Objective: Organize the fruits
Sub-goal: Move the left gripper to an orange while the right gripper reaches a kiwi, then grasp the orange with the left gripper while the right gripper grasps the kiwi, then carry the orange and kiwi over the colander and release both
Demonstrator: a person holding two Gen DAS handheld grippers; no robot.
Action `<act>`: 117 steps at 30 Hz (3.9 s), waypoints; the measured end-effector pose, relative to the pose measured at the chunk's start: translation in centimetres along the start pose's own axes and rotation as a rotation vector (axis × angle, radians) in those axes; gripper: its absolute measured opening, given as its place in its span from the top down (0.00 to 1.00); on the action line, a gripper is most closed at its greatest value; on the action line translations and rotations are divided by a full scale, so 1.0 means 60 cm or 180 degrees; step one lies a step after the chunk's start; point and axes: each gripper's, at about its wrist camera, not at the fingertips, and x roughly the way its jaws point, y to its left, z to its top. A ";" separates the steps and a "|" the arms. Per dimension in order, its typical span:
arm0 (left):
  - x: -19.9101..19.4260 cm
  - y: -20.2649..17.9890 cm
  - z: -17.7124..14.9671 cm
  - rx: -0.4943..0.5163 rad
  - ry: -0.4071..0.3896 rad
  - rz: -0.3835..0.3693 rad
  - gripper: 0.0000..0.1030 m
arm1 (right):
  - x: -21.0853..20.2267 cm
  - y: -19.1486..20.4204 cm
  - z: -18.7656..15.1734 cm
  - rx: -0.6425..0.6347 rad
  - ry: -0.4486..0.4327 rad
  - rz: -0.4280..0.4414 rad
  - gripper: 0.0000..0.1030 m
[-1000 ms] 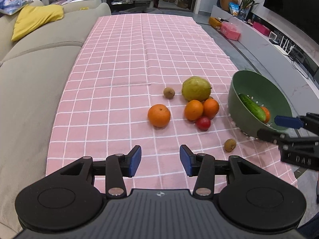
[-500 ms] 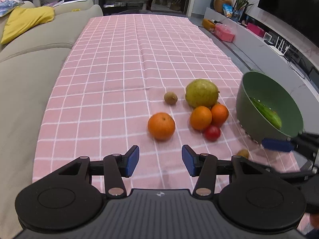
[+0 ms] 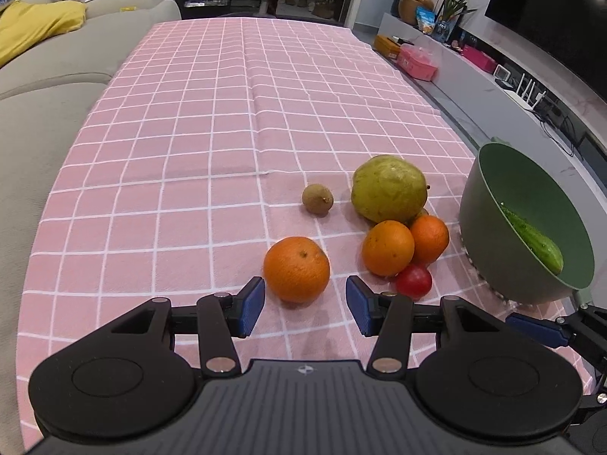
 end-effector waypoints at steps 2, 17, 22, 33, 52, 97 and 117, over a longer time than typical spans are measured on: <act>0.008 0.000 0.000 0.0014 0.0025 0.0005 0.43 | 0.001 -0.006 0.001 0.0069 0.0010 -0.0014 0.51; 0.044 0.003 0.013 0.0004 0.0030 0.0084 0.43 | 0.030 -0.014 -0.003 0.0174 0.0135 -0.0002 0.52; 0.052 0.002 0.013 0.0013 0.0052 0.0130 0.43 | 0.045 -0.016 -0.003 0.0224 0.0173 -0.0017 0.56; 0.068 0.007 0.020 -0.0031 0.0017 0.0093 0.43 | 0.062 -0.017 -0.006 0.0226 0.0229 -0.0100 0.64; 0.063 -0.003 0.011 0.0090 0.0099 0.0078 0.50 | 0.058 -0.017 0.003 0.0233 0.0219 0.0013 0.80; -0.143 -0.107 0.046 0.0287 -0.0488 0.0026 0.50 | -0.146 -0.120 0.122 0.0326 -0.0525 0.0017 0.80; -0.043 -0.327 0.089 0.1075 -0.0214 -0.0277 0.50 | -0.101 -0.294 0.132 0.0728 -0.0291 -0.0130 0.80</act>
